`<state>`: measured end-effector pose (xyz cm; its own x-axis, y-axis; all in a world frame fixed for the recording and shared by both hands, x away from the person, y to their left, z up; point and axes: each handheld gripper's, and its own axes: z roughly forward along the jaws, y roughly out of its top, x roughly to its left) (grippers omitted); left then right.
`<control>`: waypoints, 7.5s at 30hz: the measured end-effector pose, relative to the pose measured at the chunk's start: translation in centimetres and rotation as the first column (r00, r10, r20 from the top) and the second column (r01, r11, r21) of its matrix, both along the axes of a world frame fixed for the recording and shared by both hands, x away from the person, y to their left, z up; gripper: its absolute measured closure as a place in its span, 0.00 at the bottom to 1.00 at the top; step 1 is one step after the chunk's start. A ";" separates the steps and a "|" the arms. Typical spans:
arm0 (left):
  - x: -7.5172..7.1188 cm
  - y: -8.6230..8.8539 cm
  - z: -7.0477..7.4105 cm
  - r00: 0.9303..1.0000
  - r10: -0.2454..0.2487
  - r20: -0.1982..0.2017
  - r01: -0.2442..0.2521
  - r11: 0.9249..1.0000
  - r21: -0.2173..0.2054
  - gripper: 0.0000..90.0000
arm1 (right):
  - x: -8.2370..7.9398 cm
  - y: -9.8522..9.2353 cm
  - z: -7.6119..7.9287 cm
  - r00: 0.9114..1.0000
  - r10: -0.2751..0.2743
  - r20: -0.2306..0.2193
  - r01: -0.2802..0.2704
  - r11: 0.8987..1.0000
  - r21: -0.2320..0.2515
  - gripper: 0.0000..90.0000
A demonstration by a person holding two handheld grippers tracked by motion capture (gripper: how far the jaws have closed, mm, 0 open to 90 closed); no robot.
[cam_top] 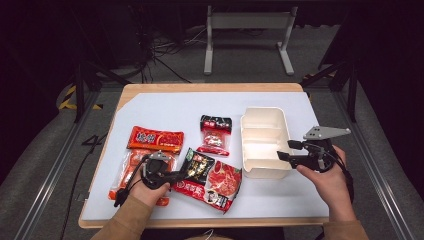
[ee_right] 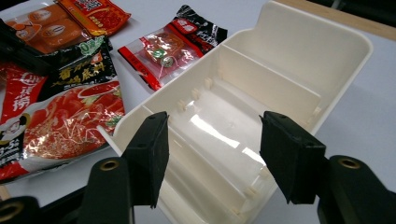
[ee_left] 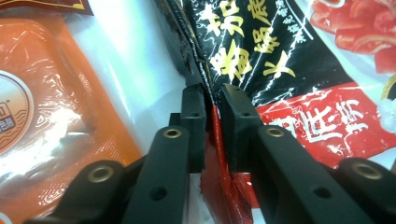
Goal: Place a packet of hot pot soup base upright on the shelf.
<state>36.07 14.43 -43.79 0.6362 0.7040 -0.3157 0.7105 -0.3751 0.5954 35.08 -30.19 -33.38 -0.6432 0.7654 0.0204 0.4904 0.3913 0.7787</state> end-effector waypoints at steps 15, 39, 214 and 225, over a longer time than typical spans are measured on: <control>0.0 0.3 1.9 0.999 0.009 0.054 -0.006 0.998 -0.062 0.96 | -0.6 -0.5 0.5 1.000 -0.012 0.017 0.012 1.000 0.016 0.53; -2.5 -0.2 9.8 0.932 -0.067 0.355 0.117 0.986 -0.122 0.97 | -2.2 -0.6 1.6 0.996 -0.023 0.085 0.023 1.000 0.010 0.57; -2.2 2.2 11.9 0.855 -0.075 0.513 0.194 0.964 -0.182 0.14 | 10.9 2.2 11.4 0.915 0.241 0.322 -0.250 0.968 -0.013 0.87; -2.2 3.0 11.3 0.875 -0.028 0.483 0.135 0.973 -0.189 0.07 | 12.7 1.3 10.4 0.917 0.225 0.330 -0.232 0.972 -0.016 0.87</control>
<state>33.86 17.39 -32.53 0.7984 0.5945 -0.0953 0.2945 -0.2475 0.9231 47.82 -28.93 -22.97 -0.7743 0.5987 -0.2051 0.1062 0.4424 0.8905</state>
